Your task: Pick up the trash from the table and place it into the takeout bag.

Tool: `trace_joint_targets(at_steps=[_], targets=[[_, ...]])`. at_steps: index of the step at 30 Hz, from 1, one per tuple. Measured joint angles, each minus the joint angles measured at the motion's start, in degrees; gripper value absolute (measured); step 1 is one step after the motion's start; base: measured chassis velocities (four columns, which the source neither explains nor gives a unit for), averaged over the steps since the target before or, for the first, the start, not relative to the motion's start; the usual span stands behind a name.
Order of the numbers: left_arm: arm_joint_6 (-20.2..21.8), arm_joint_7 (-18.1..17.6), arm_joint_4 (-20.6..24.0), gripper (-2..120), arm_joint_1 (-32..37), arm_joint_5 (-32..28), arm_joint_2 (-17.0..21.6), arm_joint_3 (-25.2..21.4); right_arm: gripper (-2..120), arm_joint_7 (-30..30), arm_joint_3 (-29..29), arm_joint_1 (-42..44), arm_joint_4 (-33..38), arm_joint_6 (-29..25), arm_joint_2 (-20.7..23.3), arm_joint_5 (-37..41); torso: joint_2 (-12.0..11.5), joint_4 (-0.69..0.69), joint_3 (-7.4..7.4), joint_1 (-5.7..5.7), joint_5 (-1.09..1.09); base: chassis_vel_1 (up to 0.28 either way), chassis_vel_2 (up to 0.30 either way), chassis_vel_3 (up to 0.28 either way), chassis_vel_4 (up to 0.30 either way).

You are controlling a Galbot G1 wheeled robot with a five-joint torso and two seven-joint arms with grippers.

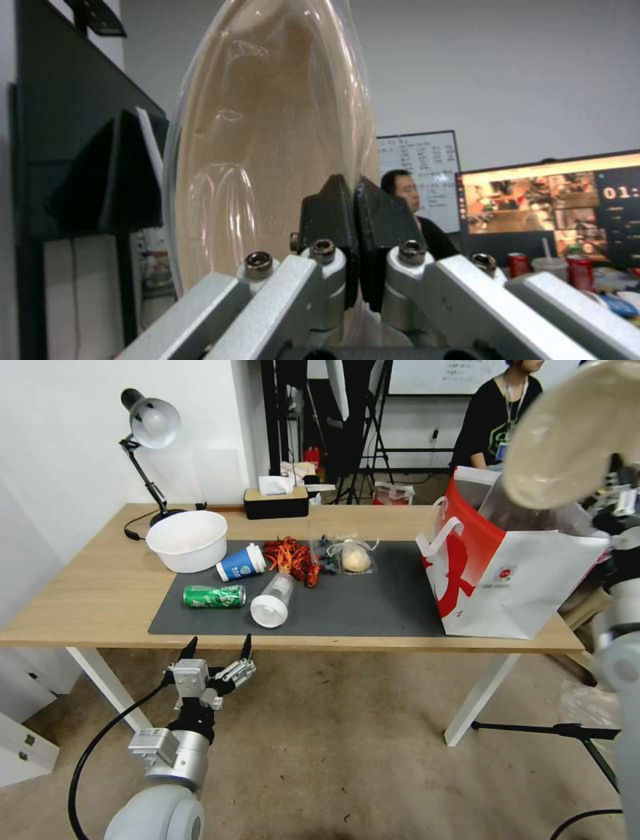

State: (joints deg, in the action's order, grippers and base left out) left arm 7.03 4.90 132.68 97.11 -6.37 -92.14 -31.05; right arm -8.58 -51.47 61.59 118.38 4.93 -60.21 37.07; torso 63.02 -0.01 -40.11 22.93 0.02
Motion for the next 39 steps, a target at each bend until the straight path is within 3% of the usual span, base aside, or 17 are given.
trace_joint_targets(at_steps=[8,14,20,22,23,29,33,39], targets=[[-0.4,0.34,-0.04,100,0.14,0.42,0.0,0.38,2,-0.81,1.8,0.05,-1.98,1.5,-0.48,-1.72,0.0,0.01,0.0,0.0,-0.01,0.0,0.0,0.0,0.0],[-0.7,0.47,-0.04,100,0.26,0.46,0.0,0.28,28,-0.87,2.36,-0.08,-2.46,2.11,-0.77,-1.79,0.0,0.01,0.0,0.0,-0.02,0.0,0.0,0.0,0.0],[-0.77,0.5,-0.04,100,0.23,0.46,0.0,0.22,45,-1.14,2.38,-0.09,-1.49,2.18,-0.83,-0.77,0.0,0.01,0.0,0.0,-0.02,0.0,0.0,0.0,0.0],[-0.78,0.51,-0.1,100,0.16,0.44,0.0,0.18,58,-1.18,2.23,0.01,0.26,2.04,-0.84,3.06,0.0,0.01,0.0,0.0,-0.02,0.0,0.0,0.0,0.0],[-0.78,0.51,-0.1,100,0.16,0.44,0.0,0.18,58,-1.18,2.23,0.01,0.26,2.04,-0.84,3.06,0.0,0.01,0.0,0.0,-0.02,0.0,0.0,0.0,0.0],[-0.79,0.52,-0.36,100,-0.07,0.21,0.0,0.04,81,1.14,2.58,2.34,8.63,0.98,-1.4,20.88,0.0,0.01,0.0,0.0,-0.03,0.0,0.0,0.0,0.0],[-0.79,0.53,-0.59,100,-0.27,0.04,0.0,-0.02,96,3.6,5.13,5.37,13.73,1.34,-2.57,23.78,0.02,0.0,0.01,-0.01,-0.03,0.0,0.0,0.0,0.0],[-0.91,0.53,-1.0,100,-0.41,-0.1,0.0,0.0,100,4.7,10.46,10.59,16.47,3.07,-4.24,19.53,0.02,0.01,0.01,-0.01,-0.02,0.0,0.0,0.0,0.0]])
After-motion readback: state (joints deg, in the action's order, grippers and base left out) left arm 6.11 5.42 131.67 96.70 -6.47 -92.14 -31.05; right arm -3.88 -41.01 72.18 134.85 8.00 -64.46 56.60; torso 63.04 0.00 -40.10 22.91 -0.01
